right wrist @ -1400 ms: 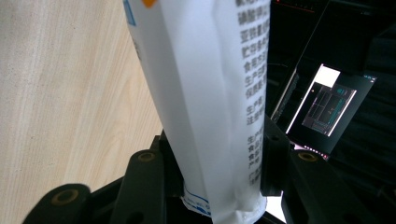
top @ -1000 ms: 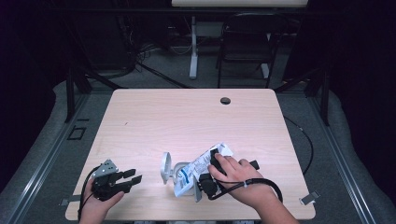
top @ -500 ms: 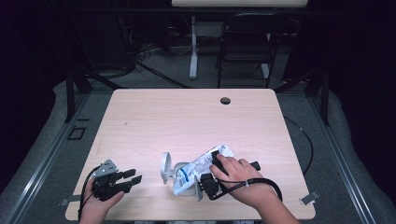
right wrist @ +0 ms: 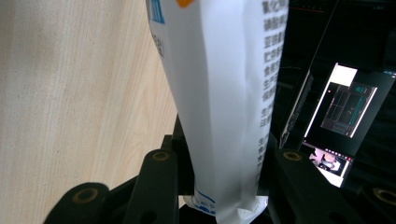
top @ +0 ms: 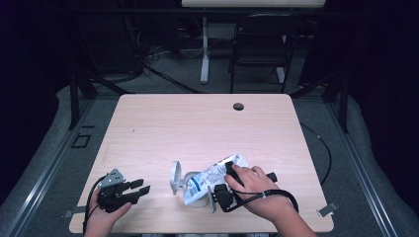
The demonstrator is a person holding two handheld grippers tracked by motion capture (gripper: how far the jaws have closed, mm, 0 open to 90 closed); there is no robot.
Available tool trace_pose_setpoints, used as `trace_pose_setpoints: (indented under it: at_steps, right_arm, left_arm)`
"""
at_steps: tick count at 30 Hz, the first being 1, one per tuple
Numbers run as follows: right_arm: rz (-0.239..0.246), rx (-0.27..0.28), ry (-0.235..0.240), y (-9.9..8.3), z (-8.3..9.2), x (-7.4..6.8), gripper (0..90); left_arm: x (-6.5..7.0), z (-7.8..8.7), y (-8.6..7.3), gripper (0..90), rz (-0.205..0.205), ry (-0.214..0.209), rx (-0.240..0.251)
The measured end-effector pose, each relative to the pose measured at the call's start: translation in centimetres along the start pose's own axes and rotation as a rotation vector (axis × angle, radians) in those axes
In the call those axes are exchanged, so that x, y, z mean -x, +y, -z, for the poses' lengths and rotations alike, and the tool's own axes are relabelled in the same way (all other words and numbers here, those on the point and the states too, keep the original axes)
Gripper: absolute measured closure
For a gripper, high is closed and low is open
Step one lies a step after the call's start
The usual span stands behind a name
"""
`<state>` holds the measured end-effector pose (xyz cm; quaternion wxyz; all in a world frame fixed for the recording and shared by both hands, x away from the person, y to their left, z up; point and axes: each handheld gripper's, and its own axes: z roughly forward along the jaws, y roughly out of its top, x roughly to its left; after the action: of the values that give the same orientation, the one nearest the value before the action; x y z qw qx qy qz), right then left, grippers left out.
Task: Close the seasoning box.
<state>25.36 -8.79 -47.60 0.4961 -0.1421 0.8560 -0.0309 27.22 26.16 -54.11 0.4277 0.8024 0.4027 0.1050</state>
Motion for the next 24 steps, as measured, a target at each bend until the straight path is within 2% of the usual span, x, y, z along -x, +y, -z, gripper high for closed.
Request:
trace_pose_setpoints:
  at_steps: [3, 5, 6, 8, 10, 12, 14, 16, 24]
  right_arm:
    - [-0.023, 0.016, -0.001, -0.2, -0.1, -0.2, 71.6]
    - [-0.030, -0.001, -0.004, -0.2, 0.1, -0.3, 72.1]
    - [-0.054, 0.018, 0.003, -0.3, -0.1, -0.5, 72.2]
    - [-0.060, 0.018, 0.010, -0.4, 0.0, -0.6, 72.5]
    - [-0.095, 0.032, 0.018, -0.5, -0.1, -0.7, 72.6]
    - [-0.101, 0.015, 0.021, -0.5, 0.1, -0.7, 72.7]
    - [-0.111, 0.022, 0.022, -0.6, 0.0, -0.8, 72.7]
    - [-0.142, 0.048, 0.029, -0.8, -0.1, -1.0, 72.8]
    - [-0.210, 0.075, 0.039, -1.1, -0.1, -1.4, 73.2]
  left_arm:
    - [0.0, 0.0, 0.0, 58.2, 0.005, 0.000, -0.001]
    - [0.0, -0.1, -0.1, 58.2, 0.004, 0.001, -0.002]
    - [0.0, -0.1, -0.1, 58.2, 0.003, 0.000, -0.003]
    - [0.0, -0.1, -0.1, 58.2, 0.003, -0.001, -0.004]
    - [0.0, -0.1, -0.1, 58.1, 0.003, -0.001, -0.005]
    - [0.0, -0.2, -0.1, 58.1, 0.004, -0.001, -0.004]
    - [0.0, -0.2, -0.1, 58.0, 0.003, 0.000, -0.007]
    - [-0.1, -0.3, -0.2, 58.0, 0.005, -0.002, -0.012]
    - [-0.1, -0.3, -0.2, 58.0, 0.006, 0.004, -0.008]
